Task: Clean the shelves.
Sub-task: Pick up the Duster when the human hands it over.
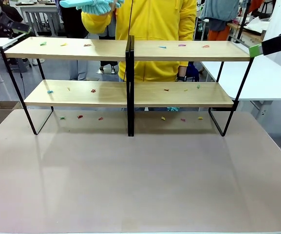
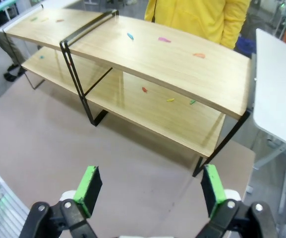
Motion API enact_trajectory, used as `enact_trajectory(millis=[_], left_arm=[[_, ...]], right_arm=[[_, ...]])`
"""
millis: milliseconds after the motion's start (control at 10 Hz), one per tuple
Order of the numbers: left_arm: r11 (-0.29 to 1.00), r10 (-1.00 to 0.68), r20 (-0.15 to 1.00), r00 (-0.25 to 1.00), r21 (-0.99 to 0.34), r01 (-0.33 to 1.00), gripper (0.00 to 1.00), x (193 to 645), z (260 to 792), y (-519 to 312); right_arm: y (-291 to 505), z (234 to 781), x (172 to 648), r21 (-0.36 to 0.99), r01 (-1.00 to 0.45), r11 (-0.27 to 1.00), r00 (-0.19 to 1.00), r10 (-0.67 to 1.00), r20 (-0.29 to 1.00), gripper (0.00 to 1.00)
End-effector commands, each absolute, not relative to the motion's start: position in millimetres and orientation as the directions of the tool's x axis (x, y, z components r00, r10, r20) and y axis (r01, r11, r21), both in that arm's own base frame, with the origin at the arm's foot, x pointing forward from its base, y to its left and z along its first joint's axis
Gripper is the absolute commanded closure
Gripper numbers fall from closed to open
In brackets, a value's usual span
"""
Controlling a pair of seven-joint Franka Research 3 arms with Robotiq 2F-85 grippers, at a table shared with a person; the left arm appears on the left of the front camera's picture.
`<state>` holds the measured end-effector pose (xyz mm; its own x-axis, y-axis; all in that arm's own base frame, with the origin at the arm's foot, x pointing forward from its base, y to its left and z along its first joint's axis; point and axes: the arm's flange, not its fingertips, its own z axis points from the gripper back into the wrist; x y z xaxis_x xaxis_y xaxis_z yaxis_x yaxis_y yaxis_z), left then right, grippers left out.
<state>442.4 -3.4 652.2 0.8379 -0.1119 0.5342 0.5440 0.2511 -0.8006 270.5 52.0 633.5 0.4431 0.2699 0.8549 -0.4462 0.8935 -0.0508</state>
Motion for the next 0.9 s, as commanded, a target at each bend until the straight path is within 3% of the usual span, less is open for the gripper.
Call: enact_trajectory(millis=[0, 300, 800], left_arm=[[0.308, 0.044, 0.364, 0.930, -0.891, 0.334, 0.00, 462, 677, -28], [0.343, 0.184, 0.259, 0.948, -0.921, 0.185, 0.00, 509, 684, -66], [0.387, 0.208, 0.259, 0.943, -0.907, 0.164, 0.00, 525, 670, -96]], right_arm=[[51, 633, 270, -0.049, -0.446, 0.894, 0.446, 0.269, 0.854, 0.00], [51, 633, 270, -0.049, -0.446, 0.894, 0.446, 0.269, 0.854, 0.00], [51, 633, 270, -0.049, -0.446, 0.894, 0.446, 0.269, 0.854, 0.00]])
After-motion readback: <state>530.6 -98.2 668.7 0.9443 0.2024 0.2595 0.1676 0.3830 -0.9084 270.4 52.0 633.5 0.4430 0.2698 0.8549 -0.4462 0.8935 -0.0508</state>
